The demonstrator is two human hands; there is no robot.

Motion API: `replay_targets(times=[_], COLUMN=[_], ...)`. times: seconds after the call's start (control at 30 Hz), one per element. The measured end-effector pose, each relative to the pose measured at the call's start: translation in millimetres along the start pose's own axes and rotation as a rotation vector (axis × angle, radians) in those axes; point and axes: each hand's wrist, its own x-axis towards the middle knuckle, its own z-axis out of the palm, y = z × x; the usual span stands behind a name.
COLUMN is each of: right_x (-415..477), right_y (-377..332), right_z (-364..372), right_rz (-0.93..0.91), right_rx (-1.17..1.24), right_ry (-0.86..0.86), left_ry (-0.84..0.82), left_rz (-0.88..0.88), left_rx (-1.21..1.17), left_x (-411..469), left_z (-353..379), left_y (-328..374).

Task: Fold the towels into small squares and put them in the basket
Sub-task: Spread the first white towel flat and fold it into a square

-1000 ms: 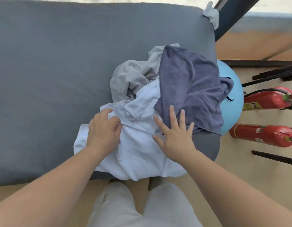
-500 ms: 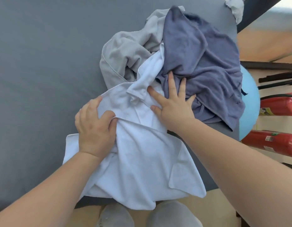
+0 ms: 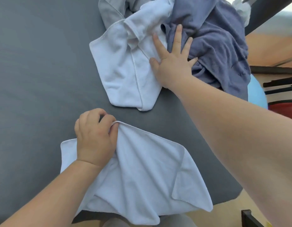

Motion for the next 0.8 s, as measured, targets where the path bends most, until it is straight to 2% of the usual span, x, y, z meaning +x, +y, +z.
replay_targets(times=[0.13,0.2,0.3,0.4,0.53,0.8], right_x=[-96.6,-157.8,-230.9,-269.5,-269.3,-180.0], right_y=[23.4,45.6,77.0,89.6,98.2,101.3], right_z=[11.6,23.3,39.0,44.7,39.8,6.6], right_rz=[-0.192,-0.228,-0.143,-0.034,0.102,-0.076], right_rx=[0.117,0.166,0.120,0.098,0.102,0.085], right_ry=[0.154,0.095,-0.068,-0.082,-0.119,-0.005], left_ry=[0.015,0.017,-0.001,-0.042,-0.122,-0.113], left_rz=[0.028,0.084,0.164,0.180,0.214,0.251], left_rx=[0.032,0.066,0.113,0.121,0.099,0.259], left_x=[-5.2,-5.6,-7.0,-12.2,-13.6,3.3], left_z=[3.8,6.6,13.7,20.2,20.4,2.4], left_y=[-4.5,-7.0,-4.5,2.3,7.0,-11.7])
